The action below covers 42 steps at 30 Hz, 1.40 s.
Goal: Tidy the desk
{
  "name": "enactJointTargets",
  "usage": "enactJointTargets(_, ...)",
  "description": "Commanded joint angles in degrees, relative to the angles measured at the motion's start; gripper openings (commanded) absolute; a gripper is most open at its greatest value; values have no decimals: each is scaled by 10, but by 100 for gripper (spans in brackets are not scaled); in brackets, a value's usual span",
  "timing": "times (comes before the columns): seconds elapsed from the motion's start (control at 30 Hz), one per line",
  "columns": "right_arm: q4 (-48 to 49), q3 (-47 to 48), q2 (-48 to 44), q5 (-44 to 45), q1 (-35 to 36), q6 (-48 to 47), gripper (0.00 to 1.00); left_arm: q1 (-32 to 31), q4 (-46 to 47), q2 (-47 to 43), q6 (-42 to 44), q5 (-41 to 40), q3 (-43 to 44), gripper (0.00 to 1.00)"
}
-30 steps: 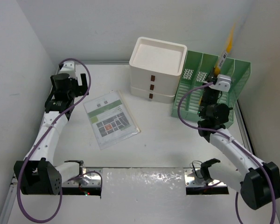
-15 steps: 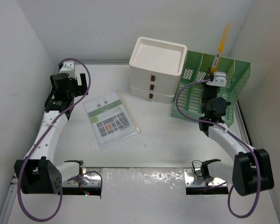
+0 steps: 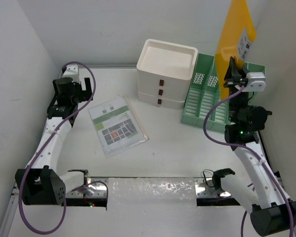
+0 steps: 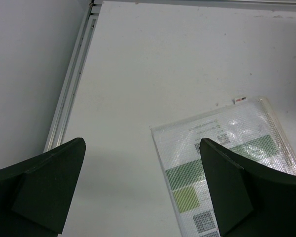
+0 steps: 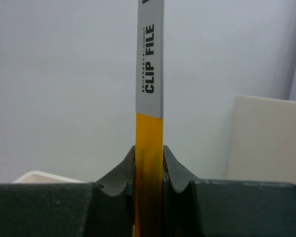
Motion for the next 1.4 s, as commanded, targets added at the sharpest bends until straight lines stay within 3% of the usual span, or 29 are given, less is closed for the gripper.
enactJointTargets(0.0, -5, 20, 11, -26, 2, 10, 0, 6, 25, -6, 1, -1, 4, 100)
enactJointTargets(0.33, 57, 3, 64, 104, 2, 43, 0, 7, 21, -20, 4, -4, 5, 100)
enactJointTargets(0.7, 72, -48, 96, 136, 2, 32, 0, 7, 25, -13, 4, 2, 4, 100)
enactJointTargets(0.9, 119, -58, 137, 100, 2, 36, 0, 8, 29, -16, 7, 0, 0, 100)
enactJointTargets(1.03, 266, -129, 162, 43, 2, 5, 0, 9, 30, -17, 9, -1, -1, 100)
enactJointTargets(1.3, 538, -235, 262, 38, 2, -12, 0, 8, 31, -19, 11, 3, -1, 100)
enactJointTargets(1.37, 539, -234, 271, 35, 2, -10, 0, 8, 30, -21, 12, 4, 0, 100)
